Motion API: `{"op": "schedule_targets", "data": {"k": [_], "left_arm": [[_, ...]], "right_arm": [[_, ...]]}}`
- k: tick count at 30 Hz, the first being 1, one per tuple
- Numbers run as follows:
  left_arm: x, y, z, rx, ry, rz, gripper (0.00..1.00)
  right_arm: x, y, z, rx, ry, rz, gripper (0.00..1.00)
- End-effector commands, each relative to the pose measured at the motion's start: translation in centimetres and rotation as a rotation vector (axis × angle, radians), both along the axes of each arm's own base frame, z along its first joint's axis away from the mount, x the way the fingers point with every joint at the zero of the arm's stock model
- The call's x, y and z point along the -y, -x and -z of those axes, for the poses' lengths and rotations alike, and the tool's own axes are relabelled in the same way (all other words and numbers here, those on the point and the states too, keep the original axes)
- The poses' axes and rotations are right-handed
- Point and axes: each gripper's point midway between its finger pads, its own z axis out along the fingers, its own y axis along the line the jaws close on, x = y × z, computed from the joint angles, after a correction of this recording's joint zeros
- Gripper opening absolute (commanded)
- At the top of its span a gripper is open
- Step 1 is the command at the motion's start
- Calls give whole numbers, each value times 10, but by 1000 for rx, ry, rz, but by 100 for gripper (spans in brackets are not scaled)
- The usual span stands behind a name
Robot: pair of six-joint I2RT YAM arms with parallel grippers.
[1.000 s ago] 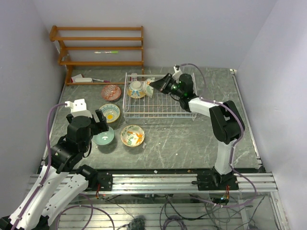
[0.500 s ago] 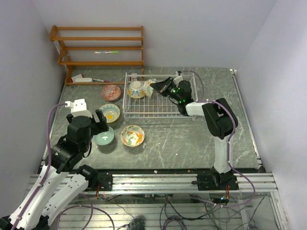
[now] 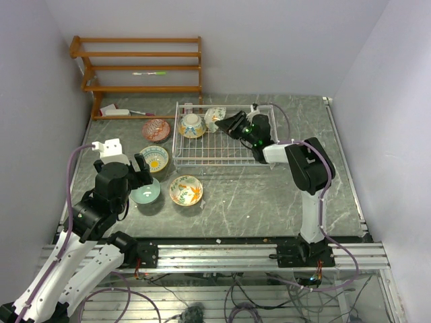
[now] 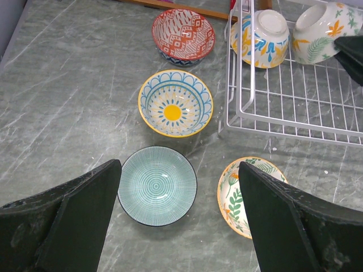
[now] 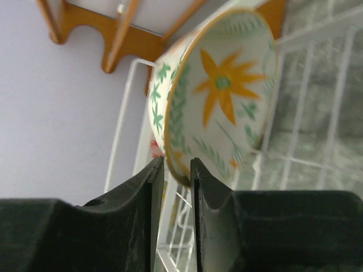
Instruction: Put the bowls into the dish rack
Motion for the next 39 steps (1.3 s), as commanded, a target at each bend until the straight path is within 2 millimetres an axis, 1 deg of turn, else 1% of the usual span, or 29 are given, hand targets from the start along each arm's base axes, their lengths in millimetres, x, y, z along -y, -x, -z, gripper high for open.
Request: {"op": "schedule_targets", "data": {"k": [1, 4, 8, 10, 11, 13, 14, 18, 21, 24, 30, 32, 35, 36, 38, 39], "left_arm": [[-3, -1, -16, 39, 21, -18, 95], [-3, 0, -16, 41, 22, -16, 95], [-3, 0, -17, 41, 22, -15, 95], [-3, 0, -17, 42, 24, -16, 95], [-3, 0, -17, 42, 23, -16, 95], [-3, 0, -17, 45, 25, -16, 95], [-4, 1, -18, 48, 27, -16, 95], [-4, 1, -18, 48, 25, -16, 95], [-4, 1, -19, 52, 28, -18, 95], [-4, 1, -19, 53, 28, -19, 95], [-5, 2, -19, 54, 29, -23, 95], [-5, 2, -20, 57, 29, -21, 95], [-5, 1, -19, 52, 27, -22, 95], [-6, 1, -18, 50, 25, -26, 95], [-7, 1, -18, 47, 23, -35, 96], [-8, 1, -18, 46, 22, -42, 96]], "right_arm": [[21, 3, 36, -105, 98, 54, 27], [31, 5, 40, -124, 116, 85, 27], [33, 8, 39, -127, 132, 83, 28], [34, 9, 37, -123, 138, 81, 30], [35, 9, 35, -121, 145, 88, 33], [37, 9, 40, -141, 167, 96, 40], [37, 9, 27, -125, 165, 96, 44], [38, 10, 19, -140, 190, 89, 62], [39, 11, 13, -149, 223, 88, 73], [40, 11, 8, -153, 268, 79, 77], [46, 16, -3, -144, 377, 85, 78], [45, 22, -14, -113, 429, 78, 79], [31, 41, -38, -31, 593, 43, 82], [14, 57, -46, 7, 663, 9, 83], [-9, 86, -62, 92, 786, -18, 86], [-18, 102, -67, 129, 831, -40, 86]]}}
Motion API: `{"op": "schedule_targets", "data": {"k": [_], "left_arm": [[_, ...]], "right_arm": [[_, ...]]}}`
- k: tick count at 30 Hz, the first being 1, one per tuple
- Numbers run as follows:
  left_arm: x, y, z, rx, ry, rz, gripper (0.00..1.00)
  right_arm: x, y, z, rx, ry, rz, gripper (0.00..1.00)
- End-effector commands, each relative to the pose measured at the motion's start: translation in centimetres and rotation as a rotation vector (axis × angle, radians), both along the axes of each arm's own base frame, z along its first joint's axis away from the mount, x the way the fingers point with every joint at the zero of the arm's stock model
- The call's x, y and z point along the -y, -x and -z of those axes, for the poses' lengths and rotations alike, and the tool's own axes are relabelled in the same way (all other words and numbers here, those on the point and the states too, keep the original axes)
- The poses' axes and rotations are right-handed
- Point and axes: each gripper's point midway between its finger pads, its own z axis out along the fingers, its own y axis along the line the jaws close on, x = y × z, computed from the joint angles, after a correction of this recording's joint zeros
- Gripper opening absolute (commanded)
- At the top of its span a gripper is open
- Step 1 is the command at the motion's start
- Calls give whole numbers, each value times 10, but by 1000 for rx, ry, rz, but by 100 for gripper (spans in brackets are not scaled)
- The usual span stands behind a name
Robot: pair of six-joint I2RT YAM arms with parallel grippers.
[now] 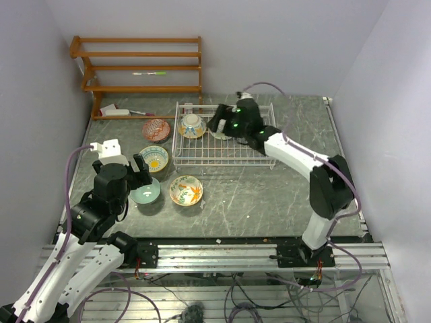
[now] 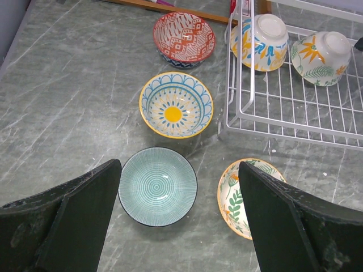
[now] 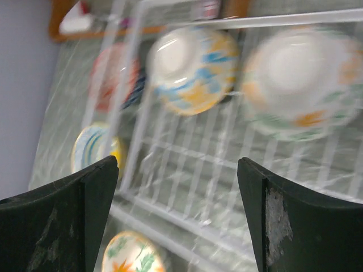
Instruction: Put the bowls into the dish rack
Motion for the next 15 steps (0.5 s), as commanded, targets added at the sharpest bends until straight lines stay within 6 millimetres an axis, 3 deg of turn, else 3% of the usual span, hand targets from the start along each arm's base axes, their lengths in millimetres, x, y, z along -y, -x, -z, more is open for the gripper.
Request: {"op": "schedule_targets", "data": {"k": [1, 5, 10, 15], "left_arm": [[-9, 0, -16, 34, 15, -48, 96], [-21, 6, -23, 63, 30, -109, 96], [-36, 19, -36, 143, 80, -163, 95], [-52, 30, -45, 198, 117, -230, 95]], "right_arm": [[-42, 73, -41, 167, 286, -170, 86], [-76, 142, -38, 214, 286, -434, 81], [-99, 214, -2, 201, 379, -675, 78], [-118, 247, 34, 195, 451, -801, 74]]}}
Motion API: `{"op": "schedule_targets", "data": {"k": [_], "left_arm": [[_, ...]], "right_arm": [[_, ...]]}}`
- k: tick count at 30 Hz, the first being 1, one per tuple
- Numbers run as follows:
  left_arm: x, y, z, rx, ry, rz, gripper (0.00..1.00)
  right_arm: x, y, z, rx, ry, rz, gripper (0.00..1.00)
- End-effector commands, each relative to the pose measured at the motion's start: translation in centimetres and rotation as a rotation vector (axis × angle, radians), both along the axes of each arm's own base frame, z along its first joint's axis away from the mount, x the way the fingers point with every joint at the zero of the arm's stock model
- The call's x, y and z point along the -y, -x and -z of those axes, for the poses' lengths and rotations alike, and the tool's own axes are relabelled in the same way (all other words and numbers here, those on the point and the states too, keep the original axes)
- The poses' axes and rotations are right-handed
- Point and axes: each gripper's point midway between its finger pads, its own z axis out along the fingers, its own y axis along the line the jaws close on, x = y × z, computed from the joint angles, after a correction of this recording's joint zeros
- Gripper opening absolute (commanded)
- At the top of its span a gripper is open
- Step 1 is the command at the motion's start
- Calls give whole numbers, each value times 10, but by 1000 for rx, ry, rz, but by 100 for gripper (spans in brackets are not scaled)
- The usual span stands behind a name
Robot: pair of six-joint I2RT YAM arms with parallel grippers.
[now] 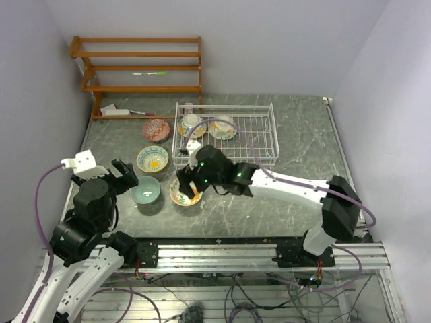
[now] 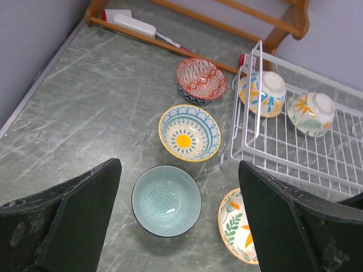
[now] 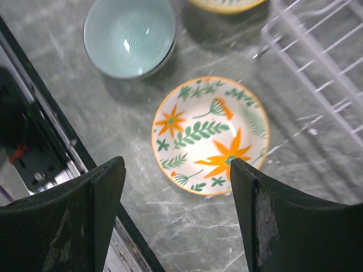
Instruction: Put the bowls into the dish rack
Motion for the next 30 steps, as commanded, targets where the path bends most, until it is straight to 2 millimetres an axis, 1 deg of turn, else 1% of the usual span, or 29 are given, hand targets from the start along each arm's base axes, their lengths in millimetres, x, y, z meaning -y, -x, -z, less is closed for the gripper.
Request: {"op": "schedule_targets", "data": {"k": [1, 3, 7, 9, 11, 14, 15, 17, 18, 19, 20, 22, 23, 25, 27, 30], "left_arm": [[-21, 10, -14, 55, 41, -101, 95], [-23, 12, -15, 62, 46, -112, 96], [-23, 12, -14, 56, 43, -115, 95], [-23, 11, -14, 51, 40, -114, 95], [-22, 9, -12, 44, 33, -111, 95], [-22, 9, -12, 39, 30, -113, 96], [-22, 9, -12, 37, 29, -113, 96], [-22, 9, -12, 39, 30, -114, 95], [-22, 9, -12, 39, 30, -114, 96], [-22, 9, -12, 40, 30, -115, 95], [-23, 9, -12, 41, 30, -117, 95], [-23, 10, -12, 41, 30, -121, 95], [-24, 10, -13, 44, 32, -122, 95], [-24, 10, -13, 45, 32, -120, 95], [-23, 10, -13, 45, 31, -117, 96], [-23, 10, -13, 43, 31, -120, 95]], "right_arm": [[-9, 28, 43, 12, 137, -130, 73], [-18, 34, 55, 11, 161, -168, 70], [-34, 46, 78, 19, 210, -233, 69], [-38, 47, 89, 26, 236, -239, 69], [-41, 48, 97, 27, 251, -243, 65], [-42, 44, 107, 32, 265, -228, 63], [-42, 42, 109, 37, 269, -219, 58], [-43, 40, 111, 43, 274, -209, 41], [-43, 39, 112, 46, 276, -205, 36], [-43, 37, 115, 48, 281, -199, 34], [-42, 36, 116, 52, 286, -197, 30], [-41, 34, 120, 52, 299, -183, 16], [-40, 34, 119, 52, 301, -177, 11], [-39, 34, 115, 55, 287, -168, 5], [-39, 33, 106, 63, 260, -155, 1], [-39, 32, 88, 66, 213, -131, 0]]}}
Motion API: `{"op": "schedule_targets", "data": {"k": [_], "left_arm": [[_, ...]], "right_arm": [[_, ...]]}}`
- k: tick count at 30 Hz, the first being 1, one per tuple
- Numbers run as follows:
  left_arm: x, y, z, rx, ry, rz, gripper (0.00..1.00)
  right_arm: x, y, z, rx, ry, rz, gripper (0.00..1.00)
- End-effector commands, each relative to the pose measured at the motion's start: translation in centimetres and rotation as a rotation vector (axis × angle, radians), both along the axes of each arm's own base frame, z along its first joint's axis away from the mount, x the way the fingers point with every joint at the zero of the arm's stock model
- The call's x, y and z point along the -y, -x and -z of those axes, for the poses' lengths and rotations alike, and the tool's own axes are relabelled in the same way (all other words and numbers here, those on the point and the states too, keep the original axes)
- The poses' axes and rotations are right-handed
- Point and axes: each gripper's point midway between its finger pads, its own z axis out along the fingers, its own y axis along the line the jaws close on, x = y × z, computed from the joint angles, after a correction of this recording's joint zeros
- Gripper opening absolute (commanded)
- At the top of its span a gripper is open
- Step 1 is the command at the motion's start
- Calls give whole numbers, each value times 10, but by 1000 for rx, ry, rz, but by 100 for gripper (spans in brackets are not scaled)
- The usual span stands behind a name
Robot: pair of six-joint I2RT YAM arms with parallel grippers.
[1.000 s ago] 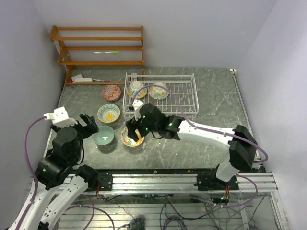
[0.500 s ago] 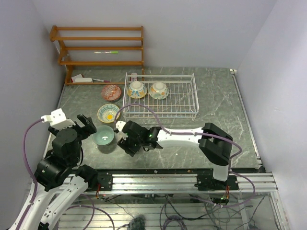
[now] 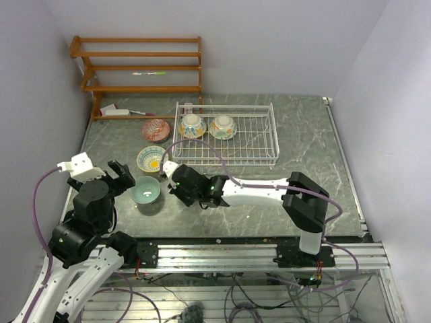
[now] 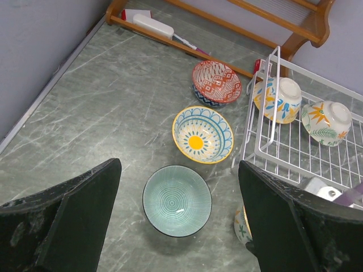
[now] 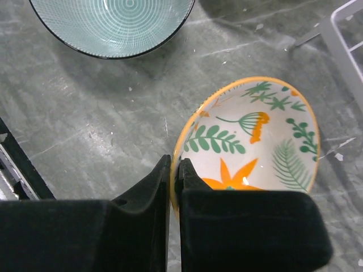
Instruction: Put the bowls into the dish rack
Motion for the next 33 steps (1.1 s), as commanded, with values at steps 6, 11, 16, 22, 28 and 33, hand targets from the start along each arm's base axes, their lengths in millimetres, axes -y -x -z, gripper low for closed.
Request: {"op": "schedule_targets", "data": {"k": [6, 11, 16, 22, 28, 33], "left_arm": [[-7, 3, -14, 38, 24, -35, 96], [-7, 3, -14, 40, 25, -33, 96], [-6, 2, -13, 35, 24, -31, 95], [-5, 2, -13, 38, 26, -28, 95], [-4, 1, -12, 32, 23, -22, 96], [-3, 0, -11, 26, 19, -20, 95]], "right_arm": [[0, 21, -85, -131, -292, -55, 0], [13, 22, -156, -189, -506, -121, 0], [50, -16, -212, -167, -671, -52, 0], [98, -84, -240, -138, -849, 133, 0], [133, -139, -228, -167, -944, 280, 0], [169, -171, -209, -197, -1042, 393, 0]]}}
